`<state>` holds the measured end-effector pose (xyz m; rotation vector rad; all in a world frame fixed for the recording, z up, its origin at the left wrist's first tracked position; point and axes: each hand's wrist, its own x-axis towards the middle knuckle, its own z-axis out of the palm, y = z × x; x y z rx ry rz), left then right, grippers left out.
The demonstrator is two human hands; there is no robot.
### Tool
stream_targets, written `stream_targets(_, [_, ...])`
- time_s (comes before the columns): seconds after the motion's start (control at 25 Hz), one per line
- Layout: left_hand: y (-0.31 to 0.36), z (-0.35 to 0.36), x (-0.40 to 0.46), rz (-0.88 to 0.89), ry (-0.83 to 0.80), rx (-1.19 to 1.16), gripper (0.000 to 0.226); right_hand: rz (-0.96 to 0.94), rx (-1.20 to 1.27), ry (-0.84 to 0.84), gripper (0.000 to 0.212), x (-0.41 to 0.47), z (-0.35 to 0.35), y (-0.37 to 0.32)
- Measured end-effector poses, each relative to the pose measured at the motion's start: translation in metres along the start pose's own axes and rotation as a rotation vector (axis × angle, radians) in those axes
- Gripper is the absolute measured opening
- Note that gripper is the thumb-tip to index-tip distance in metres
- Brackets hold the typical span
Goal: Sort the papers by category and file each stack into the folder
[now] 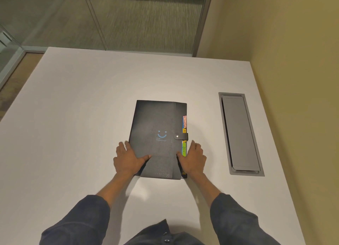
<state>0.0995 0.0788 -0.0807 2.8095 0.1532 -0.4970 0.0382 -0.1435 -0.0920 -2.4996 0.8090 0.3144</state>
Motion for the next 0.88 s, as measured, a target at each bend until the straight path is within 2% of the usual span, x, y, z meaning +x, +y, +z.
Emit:
stream_targets(0.08, [-0.001,0.0,-0.001,0.016,0.011,-0.074,0.101,0.035,0.102,-0.051,0.055,-0.002,0.002,-0.004])
stream_targets(0.16, [0.003,0.0,0.0,0.03,-0.021,-0.168,0.091,0.053,0.303,-0.077,0.04,-0.001,0.001,-0.01])
stream_targets(0.28, [0.011,-0.005,0.004,0.047,-0.036,-0.209,0.086,0.045,0.372,-0.037,0.033,0.007,-0.008,-0.015])
stream_targets(0.48, [0.046,-0.024,0.033,0.107,-0.055,-0.189,0.08,-0.015,0.233,-0.019,0.036,0.047,-0.029,-0.021])
stream_targets(0.64, [0.07,-0.03,0.059,0.122,-0.103,-0.213,0.075,-0.056,0.152,-0.038,0.046,0.079,-0.036,-0.024])
stream_targets(0.88, [0.067,-0.025,0.063,0.153,-0.097,-0.236,0.069,-0.158,0.037,-0.008,0.059,0.088,-0.038,-0.018])
